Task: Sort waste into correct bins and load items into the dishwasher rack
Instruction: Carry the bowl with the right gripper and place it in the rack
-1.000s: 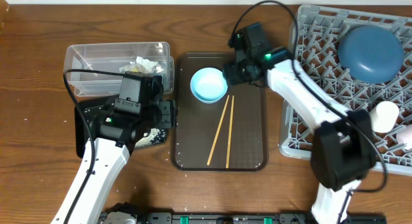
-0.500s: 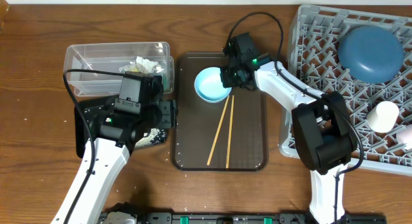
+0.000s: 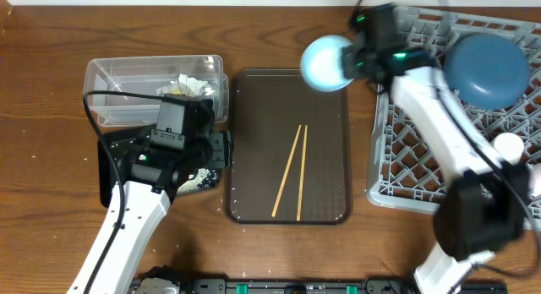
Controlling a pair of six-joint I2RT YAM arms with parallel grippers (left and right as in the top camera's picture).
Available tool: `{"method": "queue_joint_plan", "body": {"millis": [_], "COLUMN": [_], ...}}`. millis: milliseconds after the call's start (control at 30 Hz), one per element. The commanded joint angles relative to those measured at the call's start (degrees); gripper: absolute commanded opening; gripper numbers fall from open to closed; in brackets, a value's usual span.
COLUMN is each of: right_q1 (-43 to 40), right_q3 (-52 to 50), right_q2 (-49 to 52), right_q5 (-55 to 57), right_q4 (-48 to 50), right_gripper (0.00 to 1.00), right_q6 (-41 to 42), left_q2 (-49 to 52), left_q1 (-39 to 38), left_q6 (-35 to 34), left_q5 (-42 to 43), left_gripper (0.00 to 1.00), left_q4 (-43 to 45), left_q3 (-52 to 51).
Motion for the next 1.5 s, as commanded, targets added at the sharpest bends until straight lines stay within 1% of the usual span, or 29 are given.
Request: {"method": "queue_joint_plan", "body": {"millis": [0,133,200,267,567,733,967,1333,1467], "right_q1": [-2.08,-4.17,-5.07,-5.97,-8.90,-9.40,-9.09,-7.08,-6.47], "right_q3": [1.60,1.60,1.38,0.83,-4.31,-7.50,-11.89,-15.63,-15.67], "right_q2": [-5.57,-7.02,-6.56,-5.99,-1.14,1.55,2.86,2.86,2.86], "right_q5": [16.11,36.26,45.51,50.97,69.05,69.61,69.05,59.01,56.89], "right_q4": [-0.17,0.00,-0.04,-0.04,-0.11,-0.07,0.35,1.33,1.36], "right_gripper": [0.01,0.01,0.01,0.01,0.01,0.01,0.01,0.01,0.01], "right_q6": [-9.64,-14.78,-15.02,-14.88,-2.38,1.64,6.32,6.19,3.82], "left_q2": [-0.17,-0.17,-0.15,-0.17,-0.17,-0.17,-0.17,-0.17,-0.17], "left_q1": [0.33,0.33,0.33,0.33,0.33,0.33,0.33,0.33,0.33], "left_q6": [-0.37,-0.37,-0.37,-0.37,-0.37,-0.37,-0.37,-0.61,-0.61], "left_q5": [-0.35,-0.35,-0.35,-0.35,-0.33,-0.33,-0.33,-0.09,-0.09], "left_gripper": [0.63,0.63,0.64,0.64,0.64,0.64,0.64,0.64,0.64], "left_q4": [0.04,0.31,0.28,0.28,0.22,0.22,0.20,0.15,-0.24], "left_q3": [0.42,0.42,0.42,0.42,0.42,0.42,0.42,0.42,0.44]}}
